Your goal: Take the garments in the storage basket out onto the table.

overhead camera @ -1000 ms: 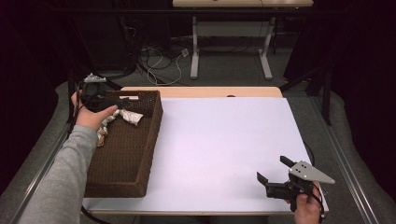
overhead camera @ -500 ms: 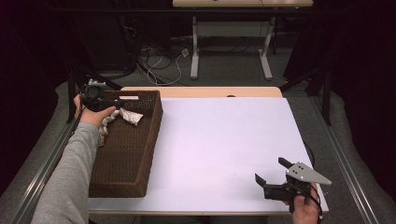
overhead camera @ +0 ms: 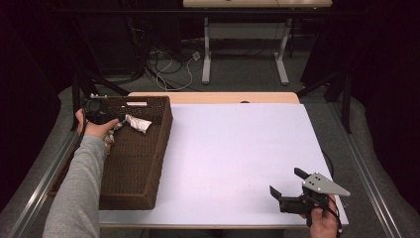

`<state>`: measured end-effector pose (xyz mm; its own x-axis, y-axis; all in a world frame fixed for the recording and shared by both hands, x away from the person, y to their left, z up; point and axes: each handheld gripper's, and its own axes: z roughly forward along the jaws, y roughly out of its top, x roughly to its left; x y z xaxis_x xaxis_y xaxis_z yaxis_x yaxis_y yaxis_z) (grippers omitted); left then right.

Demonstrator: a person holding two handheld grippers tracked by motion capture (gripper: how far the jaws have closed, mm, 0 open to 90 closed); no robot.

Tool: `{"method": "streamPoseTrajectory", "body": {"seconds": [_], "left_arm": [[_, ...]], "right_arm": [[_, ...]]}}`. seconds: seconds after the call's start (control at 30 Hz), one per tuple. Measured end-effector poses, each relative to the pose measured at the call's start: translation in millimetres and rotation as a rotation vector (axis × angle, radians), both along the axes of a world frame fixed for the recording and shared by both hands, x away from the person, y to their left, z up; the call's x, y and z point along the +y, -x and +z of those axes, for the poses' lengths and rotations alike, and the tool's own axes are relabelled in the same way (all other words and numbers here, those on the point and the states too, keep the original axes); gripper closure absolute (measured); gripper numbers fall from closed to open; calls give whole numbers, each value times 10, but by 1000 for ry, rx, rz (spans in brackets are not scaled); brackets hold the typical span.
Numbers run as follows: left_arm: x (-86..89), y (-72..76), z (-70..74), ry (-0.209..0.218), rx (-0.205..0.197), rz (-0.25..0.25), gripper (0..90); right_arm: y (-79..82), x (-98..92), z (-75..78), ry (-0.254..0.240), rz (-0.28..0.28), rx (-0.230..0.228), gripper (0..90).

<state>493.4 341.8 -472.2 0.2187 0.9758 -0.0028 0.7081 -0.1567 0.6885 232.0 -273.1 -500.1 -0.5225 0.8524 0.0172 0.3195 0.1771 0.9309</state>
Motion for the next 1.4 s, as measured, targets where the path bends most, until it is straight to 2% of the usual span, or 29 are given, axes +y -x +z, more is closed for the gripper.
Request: {"method": "streamPoseTrajectory", "body": {"seconds": [0.33, 0.47, 0.57, 0.67, 0.8, 0.87, 0.97, 1.0, 1.1, 1.17, 1.23, 1.27, 1.33, 1.4], "left_arm": [[46, -2, -65, -8, 36, 28, 179], [83, 6, -94, -12, 64, 40, 201], [88, 8, -107, -36, 69, 42, 225], [80, 6, -113, -39, 78, 40, 259], [54, 3, -138, -107, 96, 39, 283], [52, 5, -140, -112, 97, 42, 302], [24, 10, -144, -164, 111, 29, 332], [3, 13, -155, -161, 115, 32, 363], [-61, 1, -197, -194, 128, 25, 369], [-107, -13, -233, -261, 144, 17, 378], [-133, -27, -274, -300, 157, 23, 380], [-135, -29, -285, -300, 166, 31, 445], [-129, -36, -313, -294, 185, 53, 446], [-123, -40, -328, -313, 182, 56, 446]], "right_arm": [[-1, 24, -12, 3, 9, 8, 0], [0, 19, -15, 3, 11, 7, 0], [0, 20, -21, 11, 10, 11, 0], [-6, 32, -30, 8, 20, 16, 0], [-8, 33, -33, 13, 21, 15, 0], [-9, 31, -33, 12, 21, 17, 0], [-10, 32, -37, 14, 22, 14, 0], [-11, 32, -38, 19, 24, 15, 0], [-13, 37, -45, 11, 26, 20, 0], [-12, 39, -45, 13, 29, 22, 0], [-15, 40, -47, 17, 36, 19, 0], [-16, 43, -51, 19, 35, 20, 0], [-19, 42, -54, 20, 38, 18, 0], [-18, 42, -55, 24, 34, 25, 0]]}}
